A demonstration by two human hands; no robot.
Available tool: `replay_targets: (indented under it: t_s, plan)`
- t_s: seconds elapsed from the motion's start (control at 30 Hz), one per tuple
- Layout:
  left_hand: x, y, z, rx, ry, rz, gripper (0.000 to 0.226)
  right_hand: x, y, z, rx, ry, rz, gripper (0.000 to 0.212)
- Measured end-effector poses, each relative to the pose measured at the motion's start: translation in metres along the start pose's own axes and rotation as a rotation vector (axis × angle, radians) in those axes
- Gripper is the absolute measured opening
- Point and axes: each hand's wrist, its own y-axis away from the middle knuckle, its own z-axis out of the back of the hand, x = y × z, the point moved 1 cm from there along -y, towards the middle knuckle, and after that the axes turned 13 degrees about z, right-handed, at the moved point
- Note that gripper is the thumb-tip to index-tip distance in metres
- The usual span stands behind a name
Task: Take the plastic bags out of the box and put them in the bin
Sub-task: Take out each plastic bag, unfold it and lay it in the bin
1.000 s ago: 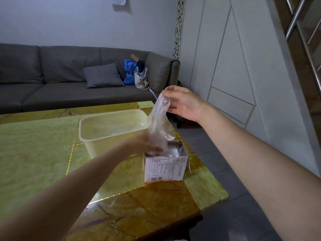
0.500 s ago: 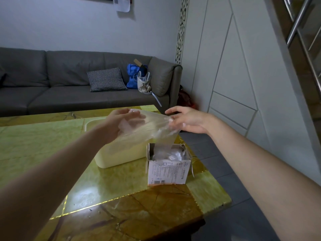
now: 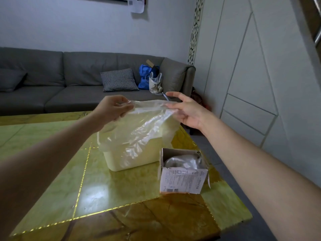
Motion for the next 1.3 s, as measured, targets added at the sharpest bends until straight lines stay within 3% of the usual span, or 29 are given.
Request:
replay_targets:
  t_s: [0.13, 0.2, 0.27, 0.33, 0.4, 0.5, 0.57, 0.73, 0.83, 0.93, 1.0, 1.1, 1.17, 1.3]
  plan:
    - [0.013, -0.033, 0.035, -0.251, -0.202, -0.031, 0.005, -0.016, -0.034, -0.023, 0.004, 0.028, 0.079, 0.03]
    - [0.019, -0.047, 0.047, -0.457, -0.416, 0.016, 0.017, -0.03, -0.047, -0.032, -0.021, 0.137, 0.128, 0.029]
    - [0.021, -0.054, 0.048, -0.519, -0.482, 0.052, 0.026, -0.046, -0.056, -0.038, -0.036, 0.326, 0.153, 0.031]
    - [0.022, -0.058, 0.036, -0.393, -0.509, -0.047, 0.029, -0.061, -0.065, -0.04, -0.015, 0.516, 0.166, 0.037]
    - [0.029, -0.059, 0.014, -0.126, -0.63, -0.156, 0.032, -0.073, -0.072, -0.039, 0.033, 0.68, 0.165, 0.044]
    - [0.052, -0.062, -0.014, 0.272, -0.884, -0.047, 0.048, -0.089, -0.082, -0.037, 0.137, 0.949, 0.123, 0.052]
    - [0.068, -0.067, -0.025, 0.4, -1.02, 0.078, 0.059, -0.1, -0.083, -0.037, 0.213, 1.125, 0.073, 0.054]
    - [0.079, -0.077, -0.045, 0.454, -1.188, 0.116, 0.06, -0.119, -0.088, -0.039, 0.299, 1.374, -0.038, 0.049]
    - [0.083, -0.085, -0.049, 0.479, -1.299, 0.13, 0.062, -0.123, -0.092, -0.041, 0.474, 1.583, -0.142, 0.045]
    - [0.09, -0.091, -0.052, 0.502, -1.374, 0.113, 0.063, -0.109, -0.094, -0.043, 0.525, 1.707, 0.047, 0.035]
    - [0.095, -0.093, -0.055, 0.518, -1.379, 0.11, 0.063, -0.101, -0.096, -0.046, 0.606, 1.65, 0.154, 0.033]
    - [0.099, -0.094, -0.058, 0.521, -1.358, 0.124, 0.063, -0.107, -0.094, -0.054, 0.838, 1.479, -0.147, 0.035]
    - [0.097, -0.091, -0.055, 0.512, -1.347, 0.135, 0.062, -0.114, -0.092, -0.056, 0.938, 1.564, -0.333, 0.03]
    - [0.087, -0.084, -0.035, 0.467, -1.292, 0.157, 0.058, -0.116, -0.092, -0.053, 0.885, 1.699, -0.355, 0.018]
